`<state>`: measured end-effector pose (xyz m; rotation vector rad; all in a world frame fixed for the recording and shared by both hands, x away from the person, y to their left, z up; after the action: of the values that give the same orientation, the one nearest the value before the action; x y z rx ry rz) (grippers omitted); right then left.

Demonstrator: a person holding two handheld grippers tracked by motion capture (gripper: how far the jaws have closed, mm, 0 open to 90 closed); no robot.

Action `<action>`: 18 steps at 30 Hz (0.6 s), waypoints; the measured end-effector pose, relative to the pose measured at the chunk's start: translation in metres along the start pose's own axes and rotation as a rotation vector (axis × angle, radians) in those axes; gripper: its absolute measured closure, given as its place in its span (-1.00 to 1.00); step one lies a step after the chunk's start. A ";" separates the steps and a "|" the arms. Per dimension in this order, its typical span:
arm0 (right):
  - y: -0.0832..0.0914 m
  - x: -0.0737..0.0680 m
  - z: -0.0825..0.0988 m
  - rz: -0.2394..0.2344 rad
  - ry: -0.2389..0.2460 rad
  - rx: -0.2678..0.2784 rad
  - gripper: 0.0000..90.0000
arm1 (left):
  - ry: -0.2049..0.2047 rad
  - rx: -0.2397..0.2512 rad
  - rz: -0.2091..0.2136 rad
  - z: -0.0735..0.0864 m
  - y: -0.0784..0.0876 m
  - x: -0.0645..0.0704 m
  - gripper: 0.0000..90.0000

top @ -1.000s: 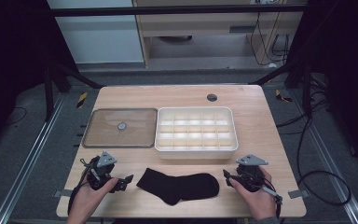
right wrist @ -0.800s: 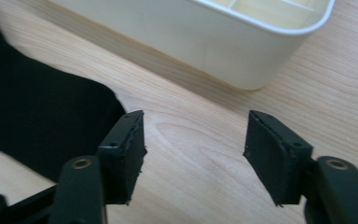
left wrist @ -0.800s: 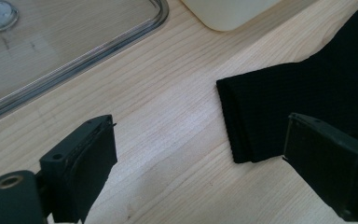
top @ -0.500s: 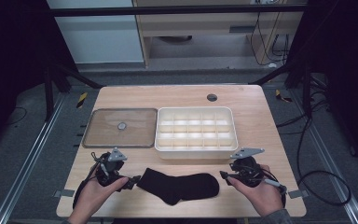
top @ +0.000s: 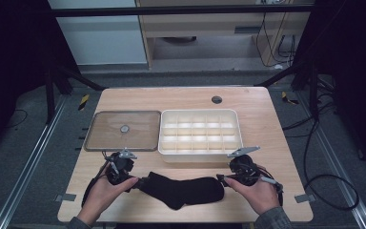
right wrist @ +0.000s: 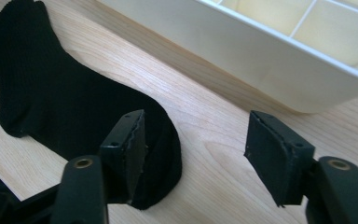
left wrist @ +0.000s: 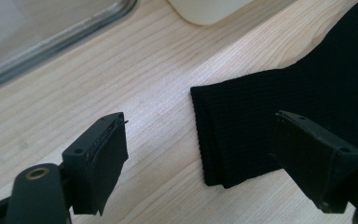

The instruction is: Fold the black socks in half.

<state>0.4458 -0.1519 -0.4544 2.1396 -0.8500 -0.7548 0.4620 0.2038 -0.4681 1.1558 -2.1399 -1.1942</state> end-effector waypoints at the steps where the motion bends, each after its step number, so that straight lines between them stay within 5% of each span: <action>1: -0.002 0.000 0.000 -0.003 0.004 -0.002 -0.18 | 0.000 -0.003 -0.004 0.000 -0.001 0.000 -0.61; 13: -0.016 -0.011 -0.002 -0.014 0.000 -0.021 -0.03 | -0.039 -0.053 -0.016 -0.005 -0.007 0.004 -0.47; 18: -0.018 -0.015 0.002 -0.024 -0.005 -0.017 -0.05 | -0.047 -0.039 -0.010 -0.005 -0.007 0.008 -0.43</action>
<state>0.4412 -0.1323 -0.4658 2.1378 -0.8188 -0.7766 0.4635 0.1930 -0.4714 1.1332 -2.1377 -1.2742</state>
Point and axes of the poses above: each handheld gripper's, and its own axes: y roughly backward along the jaws, z roughly out of its underside, x roughly to its right, the point moved 3 cm from there along -y, roughly forward along the jaws, and after that the axes turned 9 degrees about -z, right-handed, at the moved point
